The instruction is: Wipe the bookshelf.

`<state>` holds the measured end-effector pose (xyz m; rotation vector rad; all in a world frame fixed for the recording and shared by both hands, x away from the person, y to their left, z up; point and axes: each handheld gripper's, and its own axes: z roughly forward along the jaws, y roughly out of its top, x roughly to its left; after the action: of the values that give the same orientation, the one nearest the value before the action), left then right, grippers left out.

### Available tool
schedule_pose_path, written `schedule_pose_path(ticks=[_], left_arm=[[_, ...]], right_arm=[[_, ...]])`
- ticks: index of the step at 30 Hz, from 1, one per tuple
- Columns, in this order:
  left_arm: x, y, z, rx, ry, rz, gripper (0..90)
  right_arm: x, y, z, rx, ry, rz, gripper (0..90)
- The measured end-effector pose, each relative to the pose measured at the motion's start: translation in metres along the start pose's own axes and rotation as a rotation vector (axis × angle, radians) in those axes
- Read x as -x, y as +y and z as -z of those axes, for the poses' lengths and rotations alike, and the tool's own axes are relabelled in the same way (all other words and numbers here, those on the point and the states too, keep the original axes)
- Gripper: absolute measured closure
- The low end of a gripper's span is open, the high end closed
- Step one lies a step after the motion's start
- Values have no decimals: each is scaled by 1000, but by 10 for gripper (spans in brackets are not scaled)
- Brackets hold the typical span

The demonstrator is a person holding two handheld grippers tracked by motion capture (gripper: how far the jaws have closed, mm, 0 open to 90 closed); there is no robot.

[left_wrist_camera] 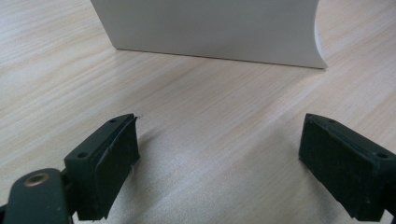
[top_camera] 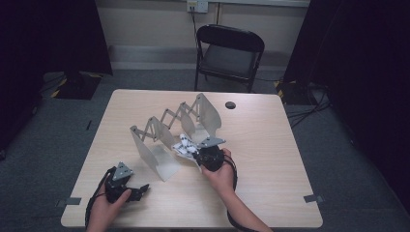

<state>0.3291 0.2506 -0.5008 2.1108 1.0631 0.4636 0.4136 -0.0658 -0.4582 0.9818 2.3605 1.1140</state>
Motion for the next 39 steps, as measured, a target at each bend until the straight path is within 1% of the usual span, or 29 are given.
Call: schedule_pose_path(ticks=[6, 8, 11, 12, 13, 16, 18, 21, 23, 25, 29, 33, 35, 39], left_arm=[[0, 0, 0, 0, 0, 0, 116], [0, 0, 0, 0, 0, 0, 116], [0, 0, 0, 0, 0, 0, 116], [0, 0, 0, 0, 0, 0, 116], [0, 0, 0, 0, 0, 0, 116], [0, 0, 0, 0, 0, 0, 116], [0, 0, 0, 0, 0, -1, 116], [0, 0, 0, 0, -2, 1, 115], [0, 0, 0, -1, -2, 1, 115], [0, 0, 0, -1, -2, 1, 115], [0, 0, 0, -1, -2, 1, 115], [0, 0, 0, -1, -2, 1, 115], [0, 0, 0, -1, -2, 1, 115], [0, 0, 0, 0, -2, 1, 115]], right_arm=[[7, 18, 6, 16, -28, -23, 790], [10, 24, 10, 29, -28, -26, 790], [12, 32, 15, 36, -36, -10, 790], [13, 33, 16, 29, -43, 0, 790], [14, 33, 16, 27, -46, -2, 790], [19, 32, 17, 31, -49, -22, 789], [20, 33, 19, 47, -30, -32, 789], [14, 39, 23, 67, -11, -12, 789], [6, 46, 24, 84, 0, 7, 789], [1, 53, 25, 100, 7, 15, 788], [-4, 67, 27, 133, 20, 21, 788], [-8, 79, 28, 158, 46, 48, 788], [-12, 81, 25, 153, 54, 72, 787], [-16, 79, 17, 132, 76, 98, 787]])
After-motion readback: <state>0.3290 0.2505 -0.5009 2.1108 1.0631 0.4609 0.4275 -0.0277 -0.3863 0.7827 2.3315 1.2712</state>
